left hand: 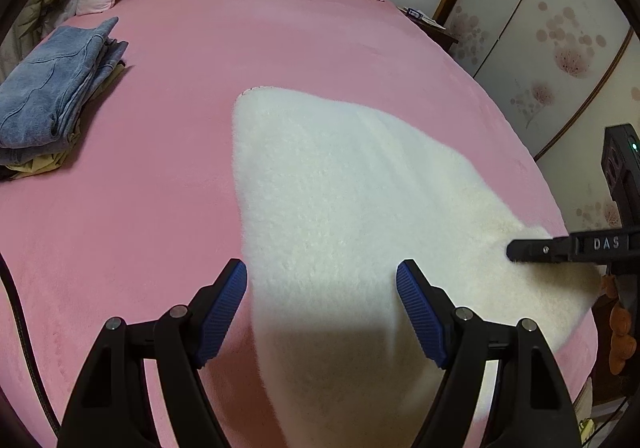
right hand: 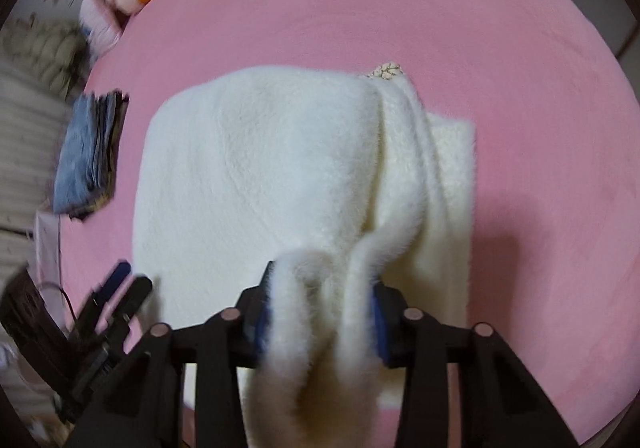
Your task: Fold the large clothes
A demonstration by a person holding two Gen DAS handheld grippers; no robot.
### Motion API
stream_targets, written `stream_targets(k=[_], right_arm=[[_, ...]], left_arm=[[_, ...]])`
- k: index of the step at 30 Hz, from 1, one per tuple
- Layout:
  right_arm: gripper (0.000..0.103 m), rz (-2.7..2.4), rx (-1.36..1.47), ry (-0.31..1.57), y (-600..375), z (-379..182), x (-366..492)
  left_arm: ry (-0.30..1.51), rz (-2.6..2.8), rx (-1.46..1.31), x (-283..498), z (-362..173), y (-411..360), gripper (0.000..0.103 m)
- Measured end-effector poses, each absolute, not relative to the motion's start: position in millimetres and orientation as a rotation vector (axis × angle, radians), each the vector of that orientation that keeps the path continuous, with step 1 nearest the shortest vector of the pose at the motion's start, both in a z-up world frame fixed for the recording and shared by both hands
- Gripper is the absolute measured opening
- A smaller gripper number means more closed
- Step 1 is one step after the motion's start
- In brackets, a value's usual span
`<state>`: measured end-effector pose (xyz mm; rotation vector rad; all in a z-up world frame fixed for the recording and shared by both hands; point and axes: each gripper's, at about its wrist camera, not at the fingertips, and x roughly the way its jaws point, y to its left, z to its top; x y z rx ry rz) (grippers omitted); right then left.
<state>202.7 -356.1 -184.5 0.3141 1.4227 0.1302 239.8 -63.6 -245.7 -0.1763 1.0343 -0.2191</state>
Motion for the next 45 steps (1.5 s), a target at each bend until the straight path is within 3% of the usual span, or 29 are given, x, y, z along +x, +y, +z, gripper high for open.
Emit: stream_targets(k=[8, 13, 18, 20, 22, 29, 32, 35, 37, 45], right_arm=[[0.026, 0.13, 0.32, 1.134, -383.6, -138.7, 147.9], [0.027, 0.021, 0.418, 1.189, -415.7, -209.7, 112.1], [0.03, -0.002, 0.405, 1.113, -410.5, -220.2, 108.0], [0.03, -0.004, 0.371, 1.097, -405.6, -218.1, 107.9], [0.029, 0.011, 0.295, 1.058, -395.5, -205.7, 108.8], [0.027, 0.077, 0.143, 0.975, -378.1, -202.7, 118.4], [0.032, 0.063, 0.156, 0.994, -388.9, -221.8, 114.7], [0.052, 0.023, 0.221, 1.024, -402.1, -220.8, 114.1], [0.053, 0.023, 0.301, 1.052, -412.2, -212.8, 113.4], [0.053, -0.065, 0.198, 0.924, -377.0, -145.6, 84.4]], left_arm=[[0.984, -0.274, -0.147, 237.6, -240.2, -78.3, 0.076], [0.99, -0.29, -0.049, 230.8, -261.2, -106.5, 0.081], [0.939, -0.228, 0.036, 225.2, -271.6, -118.7, 0.081], [0.945, -0.216, 0.005, 225.0, -269.2, -114.5, 0.078], [0.915, -0.207, -0.02, 218.9, -264.1, -110.1, 0.067], [0.843, -0.153, -0.035, 202.2, -272.5, -105.9, 0.065], [0.815, -0.138, 0.012, 198.9, -277.5, -114.0, 0.066], [0.854, -0.137, 0.0, 204.9, -271.6, -108.6, 0.071], [0.908, -0.131, 0.003, 211.8, -260.7, -103.0, 0.081], [0.971, -0.207, -0.024, 199.2, -216.9, -88.4, 0.082]])
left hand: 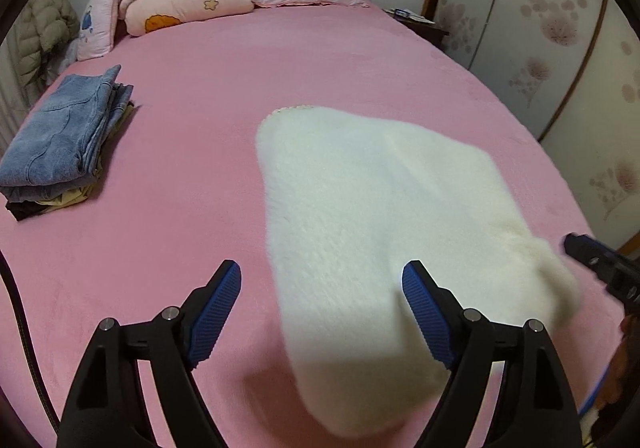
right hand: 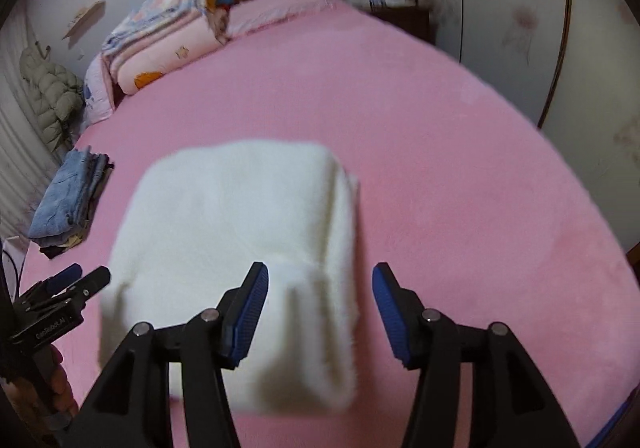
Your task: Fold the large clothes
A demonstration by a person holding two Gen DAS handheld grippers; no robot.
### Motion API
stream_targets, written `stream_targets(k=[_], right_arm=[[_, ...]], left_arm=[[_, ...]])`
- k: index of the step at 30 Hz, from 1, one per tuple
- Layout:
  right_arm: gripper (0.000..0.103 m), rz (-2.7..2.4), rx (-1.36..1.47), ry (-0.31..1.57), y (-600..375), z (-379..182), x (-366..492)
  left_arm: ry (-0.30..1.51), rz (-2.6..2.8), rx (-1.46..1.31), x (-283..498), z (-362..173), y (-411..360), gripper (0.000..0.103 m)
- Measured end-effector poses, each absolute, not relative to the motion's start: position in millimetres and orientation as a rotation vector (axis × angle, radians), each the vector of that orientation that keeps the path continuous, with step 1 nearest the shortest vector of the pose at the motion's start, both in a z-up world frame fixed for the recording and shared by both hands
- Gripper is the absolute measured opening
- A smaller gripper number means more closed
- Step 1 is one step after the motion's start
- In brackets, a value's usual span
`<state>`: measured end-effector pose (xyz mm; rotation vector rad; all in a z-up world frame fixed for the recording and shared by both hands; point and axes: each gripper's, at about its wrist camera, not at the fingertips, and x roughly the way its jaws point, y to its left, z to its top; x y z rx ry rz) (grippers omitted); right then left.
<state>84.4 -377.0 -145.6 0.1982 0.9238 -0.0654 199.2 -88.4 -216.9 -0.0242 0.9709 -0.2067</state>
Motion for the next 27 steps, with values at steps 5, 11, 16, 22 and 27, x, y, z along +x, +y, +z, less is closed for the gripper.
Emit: stream_targets(k=[5, 11, 16, 22, 27], right_arm=[[0.0, 0.043, 0.087, 1.024, -324.7, -167.9, 75.0], [0.0, -0.135, -0.034, 1.022, -343.1, -195.5, 60.8], [0.0, -0.114, 0.033, 1.063, -363.6, -213.4, 58.1], [0.0, -0.108, 0.105, 1.093, -366.6, -205.7, 66.0], [0.0, -0.042, 0.144, 1.027, -366.8, -166.8, 77.8]], left_arm=[[0.981, -0.319, -0.01, 163.5, -220.4, -109.1, 0.079], [1.017, -0.304, 0.038, 155.9, -252.4, -111.9, 0.052], [0.99, -0.31, 0.104, 148.0, -259.5, -117.7, 0.052], [1.057, -0.302, 0.074, 160.7, -250.5, -111.7, 0.06], [1.011, -0.28, 0.084, 181.4, -212.4, -103.9, 0.078]])
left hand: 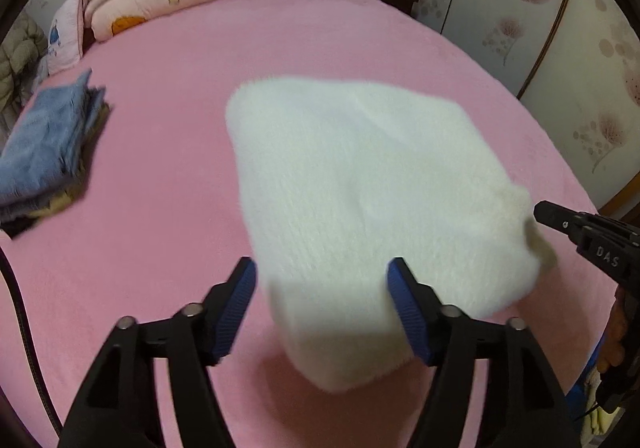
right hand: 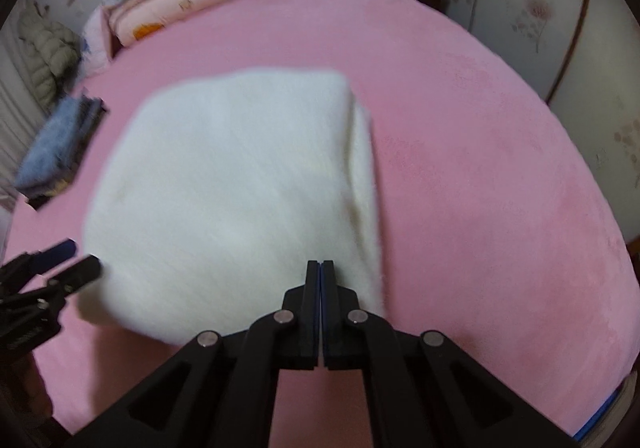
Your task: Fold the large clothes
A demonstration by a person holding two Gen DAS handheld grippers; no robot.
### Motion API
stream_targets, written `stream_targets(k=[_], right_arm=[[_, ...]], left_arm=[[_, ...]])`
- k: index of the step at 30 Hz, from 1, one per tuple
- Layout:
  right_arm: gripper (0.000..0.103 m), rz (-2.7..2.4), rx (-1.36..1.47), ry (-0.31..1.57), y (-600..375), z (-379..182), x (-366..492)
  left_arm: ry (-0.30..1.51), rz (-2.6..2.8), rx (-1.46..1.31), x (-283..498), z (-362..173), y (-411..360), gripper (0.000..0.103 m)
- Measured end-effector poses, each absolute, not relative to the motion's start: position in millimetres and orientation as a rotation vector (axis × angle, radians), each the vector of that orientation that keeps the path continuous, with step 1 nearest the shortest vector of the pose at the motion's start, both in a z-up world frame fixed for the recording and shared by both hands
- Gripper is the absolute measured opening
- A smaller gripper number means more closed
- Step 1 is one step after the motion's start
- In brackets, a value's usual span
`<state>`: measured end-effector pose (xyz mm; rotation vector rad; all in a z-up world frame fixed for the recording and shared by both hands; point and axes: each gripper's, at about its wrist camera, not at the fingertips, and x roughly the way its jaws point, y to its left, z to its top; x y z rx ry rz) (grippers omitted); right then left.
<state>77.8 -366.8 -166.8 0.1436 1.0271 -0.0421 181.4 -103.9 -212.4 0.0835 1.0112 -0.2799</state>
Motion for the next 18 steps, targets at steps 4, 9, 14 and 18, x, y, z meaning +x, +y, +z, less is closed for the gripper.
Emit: stream_targets(k=[4, 9, 14, 18], right_arm=[[0.0, 0.02, 0.185, 0.972, -362.4, -139.0, 114.7], [0.0, 0.098, 0.251, 1.015, -357.1, -147.4, 194.0], [0.003, 0.127, 0.268, 1.102, -356.3, -180.2, 257.5], [0.003, 0.097, 0.222, 1.172, -360.8, -206.4, 274.8]], left_arm=[[0.881, -0.264, 0.06, 221.5, -175.5, -104.3, 0.085], [0.91, -0.27, -0.019, 305.4, -173.3, -117.3, 0.094], [1.019, -0.254, -0.148, 365.8, -205.0, -121.8, 0.094], [1.04, -0.224, -0.173, 381.7, -227.8, -122.2, 0.094]])
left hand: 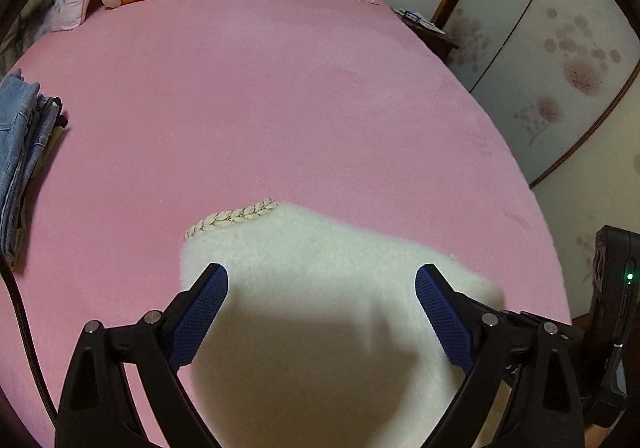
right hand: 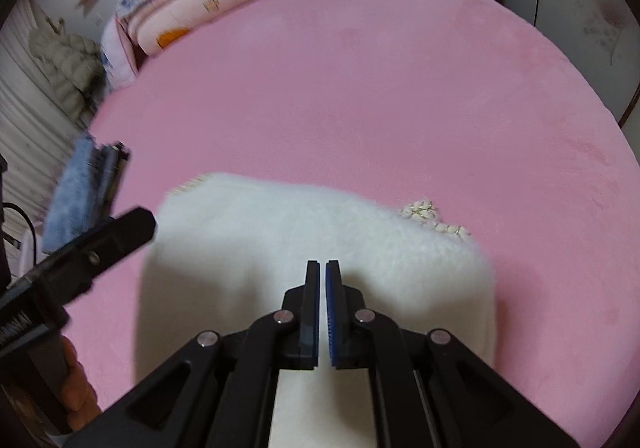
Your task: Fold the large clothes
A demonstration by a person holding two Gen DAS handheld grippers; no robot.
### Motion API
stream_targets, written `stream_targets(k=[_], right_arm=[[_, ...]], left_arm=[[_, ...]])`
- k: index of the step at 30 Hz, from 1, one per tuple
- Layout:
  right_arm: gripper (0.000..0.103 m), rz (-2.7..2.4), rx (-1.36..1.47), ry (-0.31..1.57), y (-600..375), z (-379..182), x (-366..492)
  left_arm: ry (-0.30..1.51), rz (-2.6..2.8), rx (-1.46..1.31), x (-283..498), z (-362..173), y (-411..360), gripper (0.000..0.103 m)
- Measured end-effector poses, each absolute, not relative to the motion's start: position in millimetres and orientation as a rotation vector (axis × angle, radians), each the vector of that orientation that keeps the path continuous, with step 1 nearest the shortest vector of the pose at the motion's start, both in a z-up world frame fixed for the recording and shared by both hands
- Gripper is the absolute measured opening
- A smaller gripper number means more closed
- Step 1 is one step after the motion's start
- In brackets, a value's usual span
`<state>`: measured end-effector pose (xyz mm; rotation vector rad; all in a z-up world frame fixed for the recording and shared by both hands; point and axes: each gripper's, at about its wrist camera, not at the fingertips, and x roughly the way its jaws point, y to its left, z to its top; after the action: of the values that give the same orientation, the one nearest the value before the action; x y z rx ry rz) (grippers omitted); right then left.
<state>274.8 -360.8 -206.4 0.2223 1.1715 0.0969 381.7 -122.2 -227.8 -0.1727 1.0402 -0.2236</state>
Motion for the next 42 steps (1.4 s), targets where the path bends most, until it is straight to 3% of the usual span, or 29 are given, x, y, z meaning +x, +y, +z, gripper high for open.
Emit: stream_targets(k=[6, 10, 24, 31, 36, 42], right_arm=[[0.0, -0.038, 0.223, 1.156, -401.8, -223.3, 265.6], [0.0, -0.046, 0.258, 1.139, -415.9, -228.9, 258.0], [0.0, -0.04, 0.24, 1.053, -414.5, -241.2, 250.9], [0.007, -0.048, 0.245, 1.109, -406.5, -197.8, 242.9], [0.032, -0.009, 0.264, 1.082, -396.4, -138.5, 209.9], [0.037, 0.023, 0.273, 1.048, -380.8, -81.6, 165.0]], left_arm=[[1.092, -0.123, -0.071, 380.1, -267.2, -122.4, 0.094], [1.17, -0.097, -0.163, 385.8, -289.7, -105.5, 0.094], [1.146, -0.062, -0.19, 373.0, -312.5, -93.8, 0.095], [1.154, -0.027, -0.153, 345.1, -268.0, -87.7, 0.095], [1.155, -0.043, -0.17, 307.6, -213.0, -73.4, 0.095], [1.098, -0.059, -0.099, 264.3, -139.5, -80.1, 0.095]])
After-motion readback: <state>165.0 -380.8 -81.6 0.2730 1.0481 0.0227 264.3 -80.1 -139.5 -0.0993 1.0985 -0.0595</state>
